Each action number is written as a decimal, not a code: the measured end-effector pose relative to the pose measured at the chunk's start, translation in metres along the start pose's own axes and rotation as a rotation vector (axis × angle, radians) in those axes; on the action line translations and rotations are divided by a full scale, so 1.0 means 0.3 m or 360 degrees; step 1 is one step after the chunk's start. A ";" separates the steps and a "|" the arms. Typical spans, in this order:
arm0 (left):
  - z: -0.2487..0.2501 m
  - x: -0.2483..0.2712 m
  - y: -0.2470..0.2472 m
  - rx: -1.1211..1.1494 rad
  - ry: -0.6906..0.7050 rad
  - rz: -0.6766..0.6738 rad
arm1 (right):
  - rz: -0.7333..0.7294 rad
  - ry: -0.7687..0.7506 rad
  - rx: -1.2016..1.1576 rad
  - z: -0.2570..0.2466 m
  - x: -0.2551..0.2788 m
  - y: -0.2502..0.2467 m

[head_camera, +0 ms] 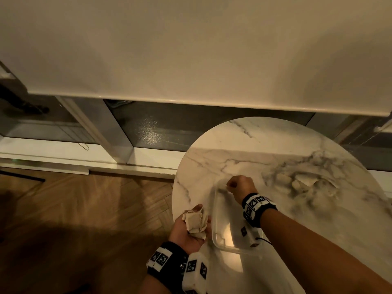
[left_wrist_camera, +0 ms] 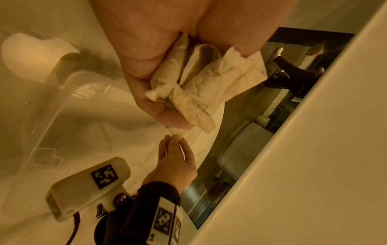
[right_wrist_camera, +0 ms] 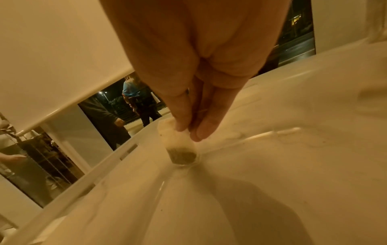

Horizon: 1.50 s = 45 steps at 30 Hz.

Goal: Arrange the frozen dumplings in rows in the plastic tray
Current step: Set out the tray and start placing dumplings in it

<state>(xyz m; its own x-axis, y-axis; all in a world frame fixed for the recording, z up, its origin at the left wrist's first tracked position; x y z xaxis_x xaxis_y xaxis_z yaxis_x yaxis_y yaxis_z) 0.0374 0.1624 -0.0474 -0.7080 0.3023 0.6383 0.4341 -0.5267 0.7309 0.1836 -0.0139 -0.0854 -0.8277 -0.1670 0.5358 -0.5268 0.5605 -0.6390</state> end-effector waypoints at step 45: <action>-0.054 0.054 0.125 -0.0223 0.0038 -0.0309 | 0.0076 -0.0933 0.0222 -0.246 0.546 0.016</action>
<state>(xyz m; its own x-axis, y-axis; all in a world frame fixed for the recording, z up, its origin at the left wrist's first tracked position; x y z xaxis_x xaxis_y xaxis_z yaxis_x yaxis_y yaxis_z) 0.0332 0.1347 -0.0136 -0.7841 0.3907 0.4821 0.2083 -0.5661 0.7976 0.0597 0.0214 0.0400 -0.7990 -0.5856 0.1366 -0.4739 0.4734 -0.7425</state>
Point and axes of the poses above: each hand's wrist, its own x-axis away from the middle knuckle, its own y-axis out of the palm, z = x × y, the point moved 3 cm from there along -x, towards the middle knuckle, and after that the axes turned 13 degrees about -z, right-handed, at the moved point
